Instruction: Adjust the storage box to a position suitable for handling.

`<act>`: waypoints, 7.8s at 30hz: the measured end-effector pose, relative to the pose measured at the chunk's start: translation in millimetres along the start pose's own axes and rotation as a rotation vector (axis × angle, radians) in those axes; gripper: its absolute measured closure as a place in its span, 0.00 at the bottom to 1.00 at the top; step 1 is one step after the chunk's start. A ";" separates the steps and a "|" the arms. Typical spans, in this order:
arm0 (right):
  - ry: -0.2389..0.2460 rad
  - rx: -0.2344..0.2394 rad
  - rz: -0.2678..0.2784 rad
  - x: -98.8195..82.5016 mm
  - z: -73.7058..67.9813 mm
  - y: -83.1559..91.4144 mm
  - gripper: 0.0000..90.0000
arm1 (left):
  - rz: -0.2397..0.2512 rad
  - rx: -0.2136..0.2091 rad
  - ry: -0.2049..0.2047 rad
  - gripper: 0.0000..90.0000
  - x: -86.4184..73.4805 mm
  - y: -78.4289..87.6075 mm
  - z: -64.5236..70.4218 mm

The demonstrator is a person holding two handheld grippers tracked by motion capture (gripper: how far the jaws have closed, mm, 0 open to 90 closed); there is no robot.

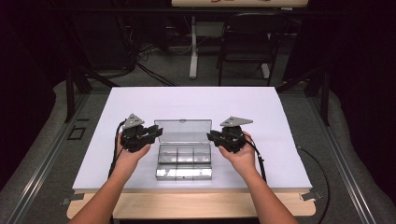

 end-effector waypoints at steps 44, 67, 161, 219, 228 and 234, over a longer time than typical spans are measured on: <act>-0.048 -0.003 0.000 -12.9 -0.3 -18.3 0.79 | -0.015 -0.045 0.075 0.73 -22.5 -31.5 -17.1; -0.060 -0.018 -0.019 -9.5 1.5 -23.7 0.77 | -0.047 -0.047 0.090 0.71 -22.7 -38.8 -20.9; -0.140 -0.033 -0.052 -18.0 5.3 -51.4 0.58 | -0.072 -0.066 0.172 0.51 -27.5 -65.6 -31.3; -0.311 0.056 -0.052 -26.1 15.8 -55.0 0.60 | -0.119 -0.068 0.278 0.50 -28.4 -68.1 -38.2; -0.317 0.061 -0.052 -26.6 16.2 -55.1 0.60 | -0.118 -0.065 0.278 0.57 -28.8 -63.0 -40.6; -0.316 0.059 -0.053 -26.5 16.0 -54.9 0.60 | -0.117 -0.069 0.282 0.59 -28.7 -63.2 -41.0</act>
Point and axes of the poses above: each handheld gripper's, and its own axes: y roughly backward along the jaws, x roughly out of its top, z roughly to its right, the point moved 1 cm from there along -y, roughly forward along the jaws, and after that the axes turned 14 degrees about y, right-handed, at the moved point
